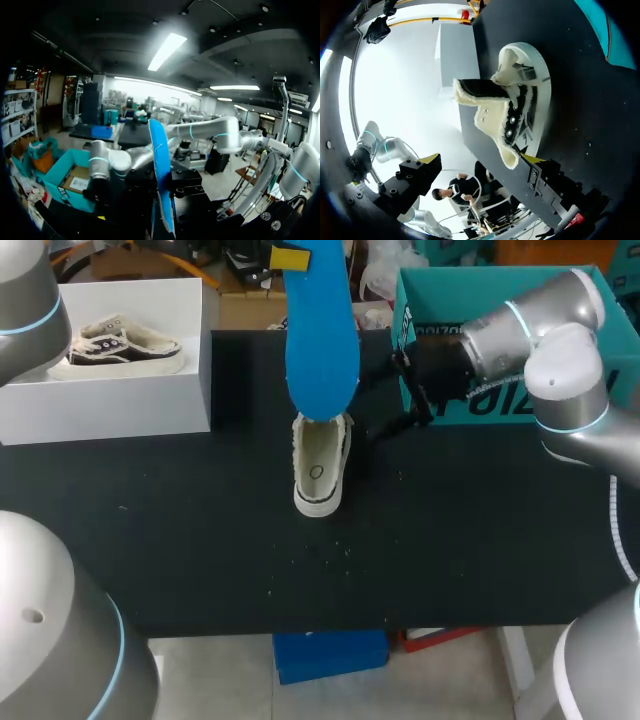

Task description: Take the shoe out of the shoebox, open the shoe tongue, remove and reinsert the insole, then place the shoe into the shoebox

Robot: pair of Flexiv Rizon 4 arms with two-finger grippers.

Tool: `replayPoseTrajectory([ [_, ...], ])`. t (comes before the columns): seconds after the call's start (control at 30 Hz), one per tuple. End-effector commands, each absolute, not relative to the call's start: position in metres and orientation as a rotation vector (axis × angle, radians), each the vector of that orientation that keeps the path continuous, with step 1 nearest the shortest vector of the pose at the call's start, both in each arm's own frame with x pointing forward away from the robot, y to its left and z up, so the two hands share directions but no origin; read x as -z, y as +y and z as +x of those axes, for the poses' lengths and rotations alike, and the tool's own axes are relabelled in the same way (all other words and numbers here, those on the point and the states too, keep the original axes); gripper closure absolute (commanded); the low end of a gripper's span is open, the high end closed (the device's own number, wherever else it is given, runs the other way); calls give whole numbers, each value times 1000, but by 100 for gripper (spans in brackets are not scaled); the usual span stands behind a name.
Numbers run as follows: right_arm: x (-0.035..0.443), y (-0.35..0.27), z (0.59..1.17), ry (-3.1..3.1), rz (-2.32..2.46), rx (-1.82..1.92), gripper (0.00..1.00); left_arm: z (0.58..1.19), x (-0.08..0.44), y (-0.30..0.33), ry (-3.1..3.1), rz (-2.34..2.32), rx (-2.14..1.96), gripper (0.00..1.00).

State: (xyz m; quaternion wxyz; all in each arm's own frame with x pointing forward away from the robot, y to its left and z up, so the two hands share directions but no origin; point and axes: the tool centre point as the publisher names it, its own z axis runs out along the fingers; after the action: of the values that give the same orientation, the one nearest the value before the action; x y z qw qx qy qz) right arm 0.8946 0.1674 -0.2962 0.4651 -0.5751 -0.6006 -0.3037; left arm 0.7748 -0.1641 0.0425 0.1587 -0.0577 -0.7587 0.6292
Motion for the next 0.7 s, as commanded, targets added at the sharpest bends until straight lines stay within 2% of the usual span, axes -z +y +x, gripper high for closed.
replayPoseTrajectory([
  [0.03,295,161,891,-1302,-1050,1053,0,775,-43,-165,-2172,-165,-1796,100],
  [0.7,287,154,890,-1310,-1055,1093,0,775,-43,-165,-2172,-165,-1796,100],
])
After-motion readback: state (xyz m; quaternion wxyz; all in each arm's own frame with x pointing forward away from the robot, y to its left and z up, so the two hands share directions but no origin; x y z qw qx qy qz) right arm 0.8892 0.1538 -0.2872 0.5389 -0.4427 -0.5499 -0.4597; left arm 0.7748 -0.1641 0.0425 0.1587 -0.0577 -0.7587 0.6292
